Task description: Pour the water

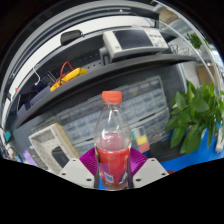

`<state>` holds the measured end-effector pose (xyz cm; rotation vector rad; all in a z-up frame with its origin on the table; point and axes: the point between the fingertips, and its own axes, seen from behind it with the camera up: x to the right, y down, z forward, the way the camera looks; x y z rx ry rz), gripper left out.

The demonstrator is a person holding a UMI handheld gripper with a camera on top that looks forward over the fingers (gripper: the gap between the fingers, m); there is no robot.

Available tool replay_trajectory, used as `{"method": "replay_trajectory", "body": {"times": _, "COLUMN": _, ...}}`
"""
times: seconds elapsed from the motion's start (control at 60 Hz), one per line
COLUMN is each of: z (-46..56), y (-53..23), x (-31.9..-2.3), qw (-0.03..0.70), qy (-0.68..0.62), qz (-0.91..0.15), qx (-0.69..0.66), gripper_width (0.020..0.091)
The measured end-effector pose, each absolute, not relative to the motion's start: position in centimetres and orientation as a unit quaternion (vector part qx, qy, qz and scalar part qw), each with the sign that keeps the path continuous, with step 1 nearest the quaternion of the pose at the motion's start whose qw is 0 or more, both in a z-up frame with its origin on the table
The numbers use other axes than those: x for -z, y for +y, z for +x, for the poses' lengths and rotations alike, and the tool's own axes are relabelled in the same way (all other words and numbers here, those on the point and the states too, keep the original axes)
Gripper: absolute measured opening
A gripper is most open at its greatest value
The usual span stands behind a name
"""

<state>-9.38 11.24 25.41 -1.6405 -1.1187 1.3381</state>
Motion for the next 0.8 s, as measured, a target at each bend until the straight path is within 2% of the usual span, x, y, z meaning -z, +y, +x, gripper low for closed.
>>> {"method": "replay_trajectory", "body": {"times": 0.117, "z": -9.3, "y": 17.2, "x": -23.6, "qw": 0.433, "qy": -0.443, "qz": -0.629, "qx": -0.470, "gripper_width": 0.0387}}
{"method": "replay_trajectory", "body": {"times": 0.233, "z": -9.4, "y": 22.0, "x": -19.7, "qw": 0.472, "qy": -0.456, "qz": -0.632, "qx": -0.412, "gripper_width": 0.0386}}
{"method": "replay_trajectory", "body": {"times": 0.35, "z": -9.9, "y": 24.9, "x": -16.0, "qw": 0.481, "qy": -0.466, "qz": -0.635, "qx": -0.384, "gripper_width": 0.0387}}
{"method": "replay_trajectory", "body": {"times": 0.6, "z": -10.4, "y": 27.7, "x": -9.9, "qw": 0.485, "qy": -0.484, "qz": -0.637, "qx": -0.353, "gripper_width": 0.0390}}
{"method": "replay_trajectory", "body": {"times": 0.717, "z": -10.0, "y": 27.5, "x": -10.3, "qw": 0.490, "qy": -0.469, "qz": -0.629, "qx": -0.380, "gripper_width": 0.0392}}
{"method": "replay_trajectory", "body": {"times": 0.8, "z": -9.8, "y": 27.4, "x": -10.4, "qw": 0.494, "qy": -0.473, "qz": -0.621, "qx": -0.383, "gripper_width": 0.0449}}
